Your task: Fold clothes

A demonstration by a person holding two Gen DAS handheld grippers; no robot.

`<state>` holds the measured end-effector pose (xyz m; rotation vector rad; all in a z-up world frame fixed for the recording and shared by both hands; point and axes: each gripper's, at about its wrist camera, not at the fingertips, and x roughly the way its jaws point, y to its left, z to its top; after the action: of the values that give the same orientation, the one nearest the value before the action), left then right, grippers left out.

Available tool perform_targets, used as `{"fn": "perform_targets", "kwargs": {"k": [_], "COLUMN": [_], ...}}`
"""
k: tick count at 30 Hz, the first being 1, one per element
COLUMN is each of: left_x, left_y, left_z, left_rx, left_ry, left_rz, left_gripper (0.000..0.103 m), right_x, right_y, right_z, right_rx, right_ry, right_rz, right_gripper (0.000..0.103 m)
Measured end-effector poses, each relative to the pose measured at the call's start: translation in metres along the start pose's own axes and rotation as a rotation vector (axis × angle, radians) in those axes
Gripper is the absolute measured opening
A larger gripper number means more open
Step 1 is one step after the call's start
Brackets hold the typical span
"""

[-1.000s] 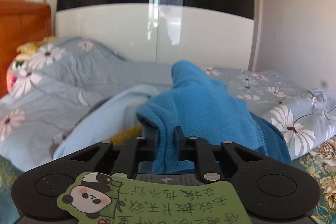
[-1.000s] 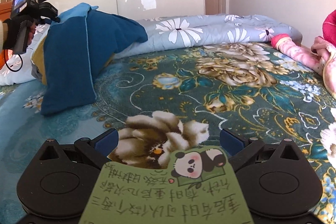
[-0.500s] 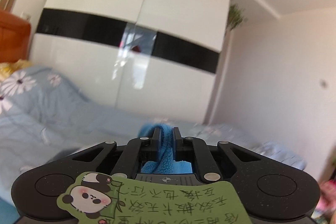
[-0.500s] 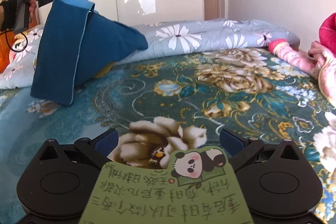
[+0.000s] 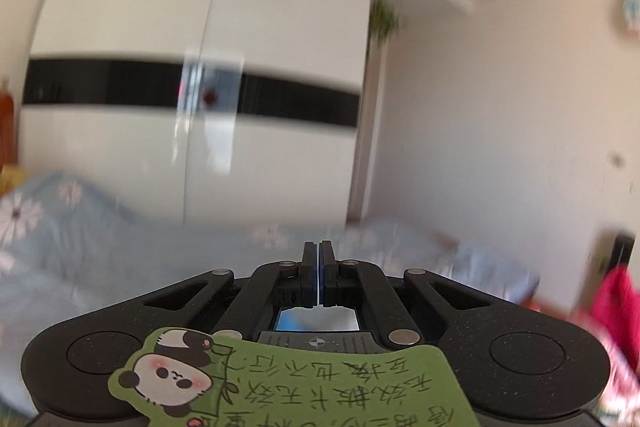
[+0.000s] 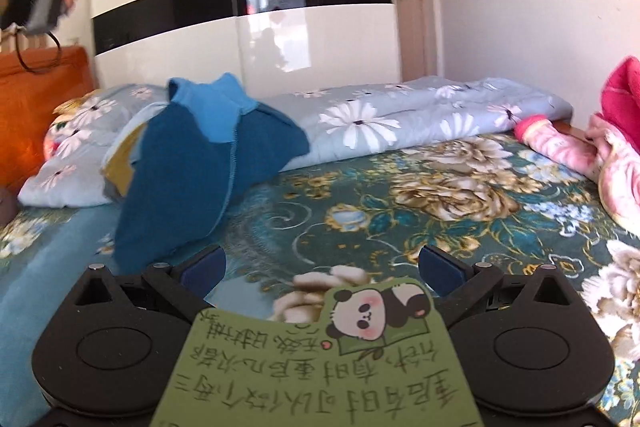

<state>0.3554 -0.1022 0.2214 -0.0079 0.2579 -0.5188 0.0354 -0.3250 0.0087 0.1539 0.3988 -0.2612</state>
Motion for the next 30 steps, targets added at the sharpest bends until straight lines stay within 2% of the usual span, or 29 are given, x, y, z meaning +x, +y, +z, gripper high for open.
{"fn": "perform_targets", "kwargs": {"k": [3, 4, 7, 10, 11, 15, 16, 17, 18, 20, 21, 22, 23, 25, 30], "left_x": [0.032, 0.042, 0.071, 0.099, 0.110, 0.148, 0.154, 0.160, 0.165, 0.167, 0.166, 0.162, 0.158, 0.148, 0.116], "left_y": [0.007, 0.013, 0.024, 0.030, 0.030, 0.023, 0.021, 0.020, 0.019, 0.017, 0.018, 0.021, 0.024, 0.030, 0.027], "left_z": [-0.044, -0.057, -0.089, -0.105, -0.107, -0.114, -0.119, -0.121, -0.123, -0.124, -0.124, -0.123, -0.121, -0.115, -0.078], "left_rx": [-0.042, -0.073, -0.154, -0.184, -0.184, -0.169, -0.167, -0.168, -0.169, -0.177, -0.185, -0.205, -0.226, -0.262, -0.265], "left_ry": [0.124, 0.159, 0.213, 0.235, 0.242, 0.267, 0.278, 0.286, 0.293, 0.291, 0.290, 0.274, 0.255, 0.204, 0.082], "left_rz": [0.046, 0.059, 0.074, 0.078, 0.081, 0.079, 0.078, 0.085, 0.093, 0.113, 0.122, 0.118, 0.113, 0.091, 0.026], "left_gripper": [0.004, 0.011, 0.047, 0.068, 0.070, 0.064, 0.053, 0.047, 0.045, 0.028, 0.023, 0.010, 0.005, 0.004, 0.003], "right_x": [-0.003, -0.001, 0.008, 0.023, 0.029, 0.053, 0.058, 0.061, 0.064, 0.066, 0.066, 0.067, 0.067, 0.064, 0.051], "right_y": [0.004, 0.003, -0.002, -0.008, -0.010, -0.018, -0.019, -0.020, -0.021, -0.023, -0.024, -0.026, -0.027, -0.029, -0.030], "right_z": [-0.002, -0.002, -0.006, -0.011, -0.013, -0.023, -0.026, -0.027, -0.028, -0.029, -0.029, -0.029, -0.029, -0.028, -0.024], "right_rx": [-0.025, -0.025, -0.013, -0.006, -0.003, 0.017, 0.022, 0.024, 0.025, 0.029, 0.032, 0.035, 0.037, 0.039, 0.034], "right_ry": [-0.002, 0.000, 0.016, 0.040, 0.051, 0.095, 0.103, 0.108, 0.112, 0.115, 0.116, 0.117, 0.117, 0.114, 0.096], "right_rz": [0.005, 0.003, -0.003, -0.012, -0.016, -0.027, -0.028, -0.029, -0.031, -0.039, -0.043, -0.047, -0.051, -0.058, -0.063], "right_gripper": [0.102, 0.102, 0.102, 0.102, 0.102, 0.102, 0.102, 0.102, 0.102, 0.102, 0.102, 0.102, 0.102, 0.102, 0.102]}}
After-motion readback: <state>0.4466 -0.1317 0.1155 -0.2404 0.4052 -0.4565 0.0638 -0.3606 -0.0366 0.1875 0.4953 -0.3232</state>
